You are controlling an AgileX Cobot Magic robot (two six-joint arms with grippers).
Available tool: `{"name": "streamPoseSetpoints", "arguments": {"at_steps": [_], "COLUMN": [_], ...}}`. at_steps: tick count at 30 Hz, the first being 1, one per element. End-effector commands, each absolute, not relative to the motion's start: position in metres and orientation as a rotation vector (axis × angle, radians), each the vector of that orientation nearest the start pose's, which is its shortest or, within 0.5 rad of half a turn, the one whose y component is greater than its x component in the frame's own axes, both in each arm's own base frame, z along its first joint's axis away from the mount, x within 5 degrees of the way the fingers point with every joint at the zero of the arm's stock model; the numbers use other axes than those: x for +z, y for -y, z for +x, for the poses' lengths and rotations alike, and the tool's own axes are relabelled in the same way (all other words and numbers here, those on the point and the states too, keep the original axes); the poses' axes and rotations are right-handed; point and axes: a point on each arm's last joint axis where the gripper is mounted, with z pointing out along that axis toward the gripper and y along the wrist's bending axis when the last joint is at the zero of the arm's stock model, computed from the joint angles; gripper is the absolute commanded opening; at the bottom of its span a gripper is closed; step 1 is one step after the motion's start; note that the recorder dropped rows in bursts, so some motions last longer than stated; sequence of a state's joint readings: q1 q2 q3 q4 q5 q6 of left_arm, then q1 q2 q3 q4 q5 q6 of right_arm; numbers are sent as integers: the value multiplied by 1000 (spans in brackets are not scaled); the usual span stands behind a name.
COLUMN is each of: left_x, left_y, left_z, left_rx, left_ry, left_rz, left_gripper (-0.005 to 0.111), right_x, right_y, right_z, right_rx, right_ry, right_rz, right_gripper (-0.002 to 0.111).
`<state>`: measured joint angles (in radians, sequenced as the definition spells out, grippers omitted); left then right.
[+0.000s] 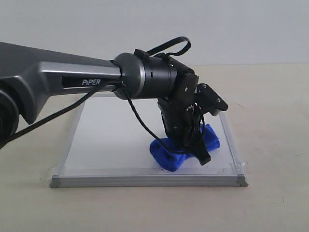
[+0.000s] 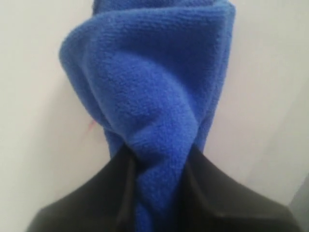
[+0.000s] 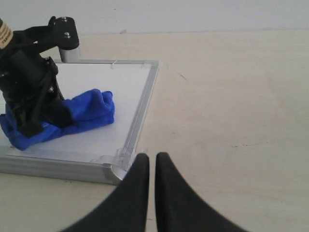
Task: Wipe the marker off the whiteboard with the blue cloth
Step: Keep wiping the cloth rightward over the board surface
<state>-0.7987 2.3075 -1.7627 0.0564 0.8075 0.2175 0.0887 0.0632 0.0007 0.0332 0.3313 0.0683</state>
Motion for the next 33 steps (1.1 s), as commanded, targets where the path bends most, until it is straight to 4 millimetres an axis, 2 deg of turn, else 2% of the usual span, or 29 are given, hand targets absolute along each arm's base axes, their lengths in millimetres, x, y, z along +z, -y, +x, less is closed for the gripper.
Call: {"name": "streamPoseSetpoints", "arguments": {"at_steps": [1,3,6,9,11,14,19,21,24,26,28,33], "left_x": [135,134,131,131,131,128,121,122,130,135,134,111], "left_y": [301,275,244,239,252,282,335,350,357,352,337,278], "left_z": [379,395,409,409,402,383,339,328,333,345,364,406], "left_rx": [-11,-15,-45,-110,-163,-237,-262,-270,-279,-261,-213,-107], "left_ry": [-2578,-2679,-2808,-2855,-2834,-2779,-2665,-2591,-2540,-2541,-2601,-2867], "left_rz": [1132,969,774,745,816,995,1301,1383,1349,1303,1203,872], "left_gripper": [4,4,4,4,4,4,4,4,4,4,4,4], "right_x": [181,181,181,181,181,181,181,181,181,181,181,181], "right_y": [-6,-6,-6,-6,-6,-6,-6,-6,-6,-6,-6,-6], "right_z": [57,57,57,57,57,57,57,57,57,57,57,57], "right_rx": [139,139,139,139,139,139,139,139,139,139,139,139], "right_ry": [-1869,-1867,-1867,-1867,-1867,-1867,-1867,-1867,-1867,-1867,-1867,-1867], "right_rz": [0,0,0,0,0,0,0,0,0,0,0,0], "right_gripper": [1,1,1,1,1,1,1,1,1,1,1,1]}}
